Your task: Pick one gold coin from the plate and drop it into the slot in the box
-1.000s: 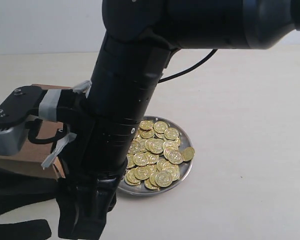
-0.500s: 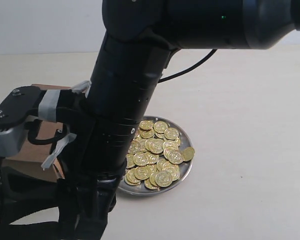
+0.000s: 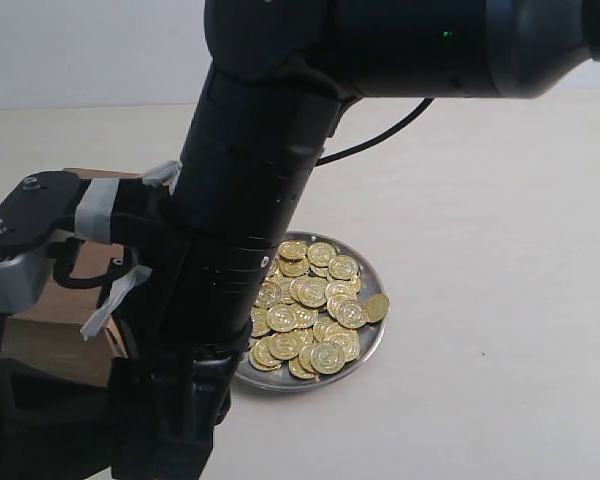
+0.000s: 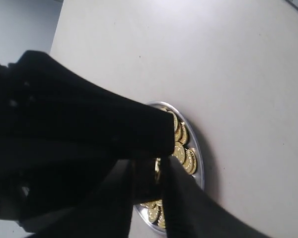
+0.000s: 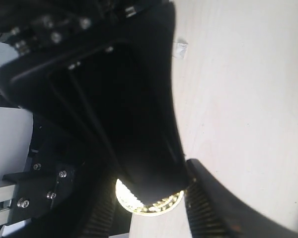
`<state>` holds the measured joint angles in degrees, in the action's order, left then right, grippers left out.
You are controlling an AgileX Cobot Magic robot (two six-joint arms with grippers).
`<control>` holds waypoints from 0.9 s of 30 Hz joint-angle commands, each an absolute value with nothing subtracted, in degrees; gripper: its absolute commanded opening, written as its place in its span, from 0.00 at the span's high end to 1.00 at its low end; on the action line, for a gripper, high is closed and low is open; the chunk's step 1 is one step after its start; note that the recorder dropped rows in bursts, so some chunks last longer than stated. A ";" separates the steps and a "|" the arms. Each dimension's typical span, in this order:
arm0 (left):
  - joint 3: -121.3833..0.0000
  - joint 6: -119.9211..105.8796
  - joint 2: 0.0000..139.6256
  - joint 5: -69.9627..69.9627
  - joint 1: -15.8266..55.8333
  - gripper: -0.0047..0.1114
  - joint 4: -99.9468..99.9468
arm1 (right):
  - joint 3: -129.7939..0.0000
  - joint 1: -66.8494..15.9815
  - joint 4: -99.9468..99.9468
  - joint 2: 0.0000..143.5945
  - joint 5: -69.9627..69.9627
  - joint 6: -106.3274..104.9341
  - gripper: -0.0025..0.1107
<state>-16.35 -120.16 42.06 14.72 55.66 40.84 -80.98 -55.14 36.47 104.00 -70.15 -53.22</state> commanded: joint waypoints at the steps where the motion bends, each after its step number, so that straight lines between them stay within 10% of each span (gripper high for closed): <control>1: -16.70 -120.13 42.08 13.91 56.10 0.85 41.53 | -80.96 -55.28 37.19 103.61 -69.96 -53.79 0.69; 7: -16.70 -120.13 42.08 13.95 56.10 0.96 41.46 | -80.96 -55.28 37.32 103.61 -69.96 -53.79 0.69; 14: -16.70 -119.00 42.08 14.40 56.10 0.96 41.46 | -81.06 -55.28 35.78 101.24 -69.96 -53.38 0.35; 18: -16.70 -114.58 42.08 14.17 56.10 0.96 41.46 | -81.07 -55.28 19.86 96.05 -67.24 -44.02 0.42; 24: -16.70 -94.50 42.08 3.90 52.96 0.96 41.11 | -81.07 -55.17 -9.52 83.14 -64.71 -18.50 0.93; 27: -18.21 -85.79 42.08 3.76 48.27 0.96 41.11 | -80.92 -55.17 -16.48 78.66 -64.92 -7.22 0.98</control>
